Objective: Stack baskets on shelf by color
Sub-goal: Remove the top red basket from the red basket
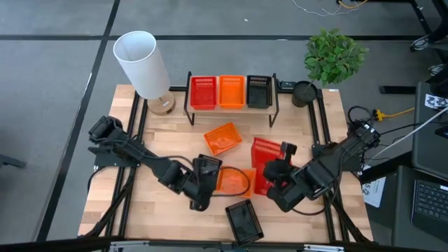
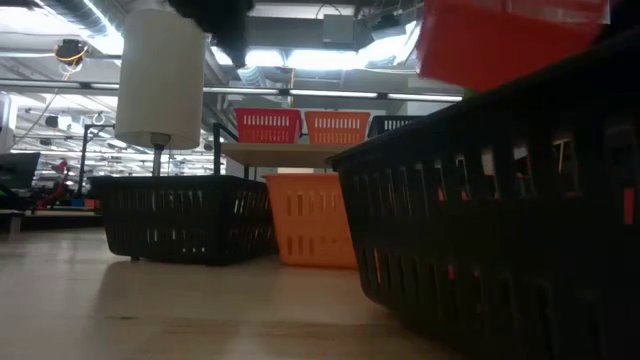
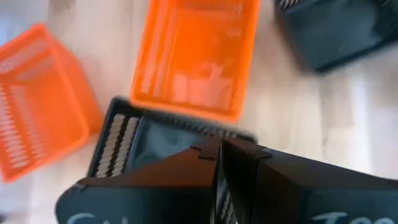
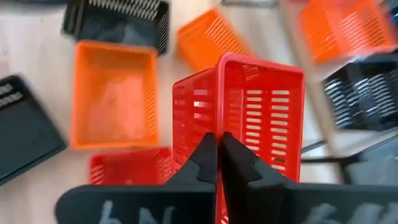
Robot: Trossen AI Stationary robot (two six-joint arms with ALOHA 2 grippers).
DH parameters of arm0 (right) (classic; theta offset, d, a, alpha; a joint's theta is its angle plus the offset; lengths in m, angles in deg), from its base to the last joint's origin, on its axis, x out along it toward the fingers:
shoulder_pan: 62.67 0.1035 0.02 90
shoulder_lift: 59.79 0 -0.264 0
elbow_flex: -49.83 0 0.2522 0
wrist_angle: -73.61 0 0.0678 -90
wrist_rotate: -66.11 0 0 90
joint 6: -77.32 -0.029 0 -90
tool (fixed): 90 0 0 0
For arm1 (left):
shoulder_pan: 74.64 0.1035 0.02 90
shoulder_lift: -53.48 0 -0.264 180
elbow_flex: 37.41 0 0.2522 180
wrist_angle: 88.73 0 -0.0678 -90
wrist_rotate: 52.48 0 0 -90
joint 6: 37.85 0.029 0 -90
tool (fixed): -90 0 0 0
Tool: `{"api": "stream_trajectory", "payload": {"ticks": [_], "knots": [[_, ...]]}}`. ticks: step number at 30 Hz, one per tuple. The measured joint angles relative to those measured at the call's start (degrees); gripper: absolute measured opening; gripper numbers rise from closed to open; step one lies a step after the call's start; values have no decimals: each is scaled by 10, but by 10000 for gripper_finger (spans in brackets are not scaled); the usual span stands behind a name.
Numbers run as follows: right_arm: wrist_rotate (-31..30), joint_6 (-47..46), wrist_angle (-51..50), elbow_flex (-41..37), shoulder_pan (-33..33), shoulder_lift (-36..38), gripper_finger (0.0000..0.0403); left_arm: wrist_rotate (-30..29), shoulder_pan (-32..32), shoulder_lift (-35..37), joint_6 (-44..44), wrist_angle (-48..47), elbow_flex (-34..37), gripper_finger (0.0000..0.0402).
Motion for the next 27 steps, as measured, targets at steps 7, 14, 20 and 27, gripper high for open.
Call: {"api": "stream_trajectory", "payload": {"ticks": [7,14,20,27], "knots": [[-22,127,-11,32,-48,0,0,-11,-38,0,-2,-35,0,11],[84,176,57,-104,-147,0,0,-11,-60,0,-2,-35,0,11],[123,262,187,-205,-219,2,0,-11,-70,0,-11,-35,0,11],[160,305,288,-281,-275,2,10,-9,-79,0,-17,-36,0,11]]}}
